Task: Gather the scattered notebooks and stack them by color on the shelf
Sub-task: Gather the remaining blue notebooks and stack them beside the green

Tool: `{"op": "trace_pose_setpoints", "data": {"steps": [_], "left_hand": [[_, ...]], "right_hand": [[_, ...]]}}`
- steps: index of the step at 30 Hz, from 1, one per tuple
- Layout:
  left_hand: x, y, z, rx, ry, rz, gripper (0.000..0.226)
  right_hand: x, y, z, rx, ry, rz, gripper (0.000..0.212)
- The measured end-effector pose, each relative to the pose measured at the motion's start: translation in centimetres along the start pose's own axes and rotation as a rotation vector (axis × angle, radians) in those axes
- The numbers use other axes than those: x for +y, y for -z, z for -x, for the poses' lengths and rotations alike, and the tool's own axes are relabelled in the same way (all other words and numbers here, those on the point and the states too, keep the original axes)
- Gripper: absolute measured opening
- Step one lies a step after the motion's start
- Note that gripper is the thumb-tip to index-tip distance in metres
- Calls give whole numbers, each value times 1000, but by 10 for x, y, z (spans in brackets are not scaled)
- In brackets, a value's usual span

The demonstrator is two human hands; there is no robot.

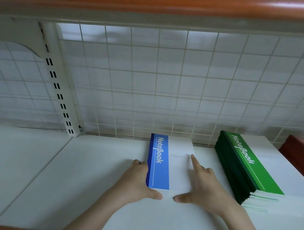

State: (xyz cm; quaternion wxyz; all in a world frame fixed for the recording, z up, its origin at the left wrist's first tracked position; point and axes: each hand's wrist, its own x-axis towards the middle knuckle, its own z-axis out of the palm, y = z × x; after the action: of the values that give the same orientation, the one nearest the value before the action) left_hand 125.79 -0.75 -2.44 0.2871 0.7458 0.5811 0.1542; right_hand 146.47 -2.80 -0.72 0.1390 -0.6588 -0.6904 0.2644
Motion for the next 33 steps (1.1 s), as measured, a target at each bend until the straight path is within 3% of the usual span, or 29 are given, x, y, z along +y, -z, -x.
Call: {"op": "trace_pose_setpoints", "data": {"steps": [6, 11, 15, 18, 20, 22, 25, 33], "left_hand": [[-1, 0, 3, -22, 16, 6, 68], [-4, -3, 4, -13, 13, 13, 74], [-4, -4, 5, -16, -35, 35, 75], [-7, 2, 9, 23, -51, 21, 49], [-15, 13, 13, 74, -33, 11, 52], [-30, 28, 16, 156, -7, 13, 65], [-57, 53, 24, 257, -11, -101, 59], [-119, 101, 55, 238, 43, -284, 53]], "right_hand": [[-1, 1, 2, -56, -38, 18, 134], [-9, 4, 4, -24, -73, 49, 115], [-20, 0, 2, 97, -69, 134, 94], [-30, -6, -3, 138, -9, 166, 80], [-38, -12, -6, 126, 24, 157, 75], [-47, -19, -9, 107, 48, 165, 73], [-66, -31, -13, 89, 91, 180, 69], [-144, -72, -22, 41, 178, 239, 68]]}}
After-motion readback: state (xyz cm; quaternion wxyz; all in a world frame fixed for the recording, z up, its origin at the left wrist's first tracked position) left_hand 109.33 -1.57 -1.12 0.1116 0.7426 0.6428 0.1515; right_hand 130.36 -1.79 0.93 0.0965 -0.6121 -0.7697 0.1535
